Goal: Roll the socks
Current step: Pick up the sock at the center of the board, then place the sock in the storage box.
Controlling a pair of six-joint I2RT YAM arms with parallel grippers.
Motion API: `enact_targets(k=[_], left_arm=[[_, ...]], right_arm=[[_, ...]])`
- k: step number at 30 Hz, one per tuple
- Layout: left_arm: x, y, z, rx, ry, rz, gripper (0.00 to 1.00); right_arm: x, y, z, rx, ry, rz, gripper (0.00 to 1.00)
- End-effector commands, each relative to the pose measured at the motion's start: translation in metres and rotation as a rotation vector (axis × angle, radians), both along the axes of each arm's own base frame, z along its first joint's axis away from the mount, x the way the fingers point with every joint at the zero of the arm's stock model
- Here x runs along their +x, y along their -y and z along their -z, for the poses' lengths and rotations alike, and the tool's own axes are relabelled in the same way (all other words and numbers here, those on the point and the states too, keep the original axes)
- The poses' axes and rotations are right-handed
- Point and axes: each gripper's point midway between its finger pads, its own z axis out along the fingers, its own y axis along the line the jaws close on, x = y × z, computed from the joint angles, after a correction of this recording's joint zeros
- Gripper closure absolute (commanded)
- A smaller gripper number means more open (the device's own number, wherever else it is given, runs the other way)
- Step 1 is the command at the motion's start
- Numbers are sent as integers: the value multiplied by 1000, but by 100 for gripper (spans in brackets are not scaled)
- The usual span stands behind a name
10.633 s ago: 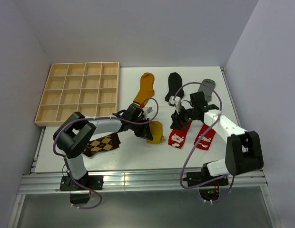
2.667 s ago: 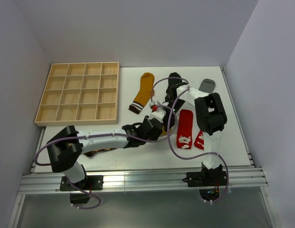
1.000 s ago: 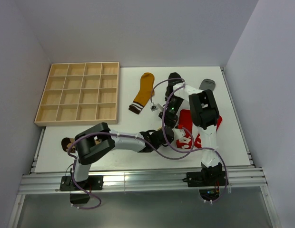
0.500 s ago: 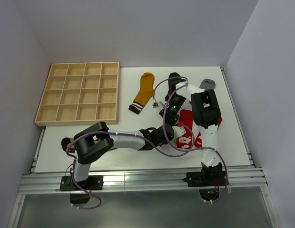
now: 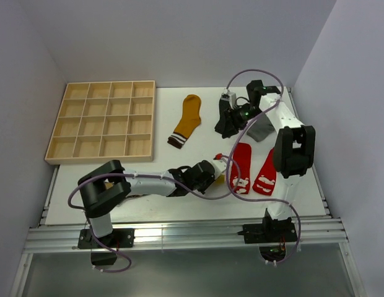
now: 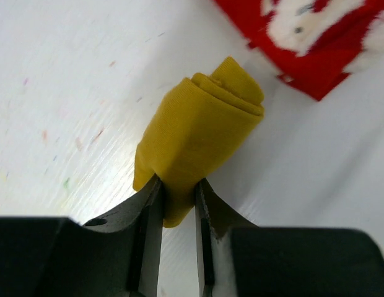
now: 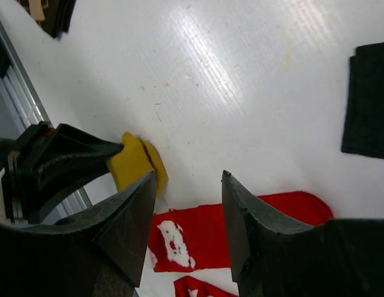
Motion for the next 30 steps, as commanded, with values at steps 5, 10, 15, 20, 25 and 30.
enact_targets(k=[5,10,15,20,25,30], left_arm=[[34,-49,-60,-183,-52,-289,100],[96,-138,-116,-215,72,-646,100],[136,-230,-163,-198,208,-1012,100],[153,-330,-194,-90,325,-1375,100],[144,-421,-202,62,413,-1695,100],[132,-468,-165,256,340,-1834,100]], right_arm=[[24,17,-38,33,110,130,47],[29,28,-47,33,132,170,48],[35,34,-59,35,169,196,48],[43,37,-71,25,234,211,48],[50,36,-73,28,252,202,49],[51,36,-71,31,250,193,50]])
